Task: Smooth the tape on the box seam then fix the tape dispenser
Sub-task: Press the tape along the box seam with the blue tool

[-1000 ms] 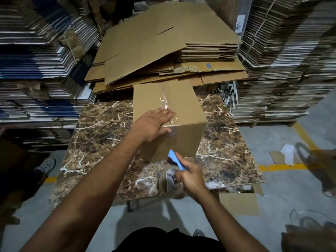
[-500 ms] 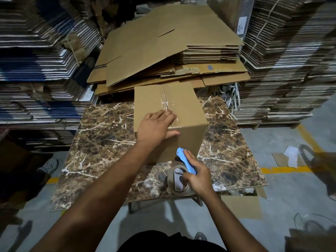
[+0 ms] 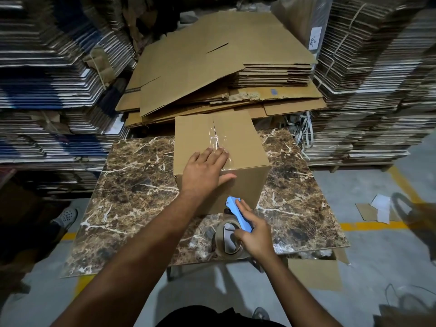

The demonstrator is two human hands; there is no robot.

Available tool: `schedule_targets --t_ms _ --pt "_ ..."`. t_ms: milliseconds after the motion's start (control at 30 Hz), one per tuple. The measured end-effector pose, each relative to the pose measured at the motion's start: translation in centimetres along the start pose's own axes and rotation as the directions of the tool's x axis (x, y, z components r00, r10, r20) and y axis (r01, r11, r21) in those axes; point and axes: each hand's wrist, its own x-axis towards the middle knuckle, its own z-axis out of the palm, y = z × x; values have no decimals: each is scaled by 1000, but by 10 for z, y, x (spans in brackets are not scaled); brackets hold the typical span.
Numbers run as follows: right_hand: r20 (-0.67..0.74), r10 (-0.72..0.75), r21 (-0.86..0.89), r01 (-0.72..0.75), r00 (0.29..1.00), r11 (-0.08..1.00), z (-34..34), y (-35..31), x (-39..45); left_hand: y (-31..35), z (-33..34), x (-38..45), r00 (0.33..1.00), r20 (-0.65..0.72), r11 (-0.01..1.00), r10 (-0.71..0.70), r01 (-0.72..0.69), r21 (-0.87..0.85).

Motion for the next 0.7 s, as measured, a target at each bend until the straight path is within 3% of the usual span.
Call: schedule_targets --t_ms 267,500,600,667,700 --pt "16 0 23 -1 1000 1000 2 -3 0 3 -2 -2 998 62 1000 13 -12 -27" --pt "21 -42 -17 43 999 999 0 -7 -4 -2 -6 -5 999 -40 996 35 -38 -78" --pt "34 -85 -38 87 996 996 0 -16 -9 -8 -8 -2 993 31 991 112 -109 -78" --pt "35 -128 -44 129 991 991 1 -27 -11 -18 -16 -2 983 114 965 144 -114 -235" --pt "30 -158 -45 160 987 986 3 -32 -13 -25 -26 -2 981 148 894 123 -45 -446"
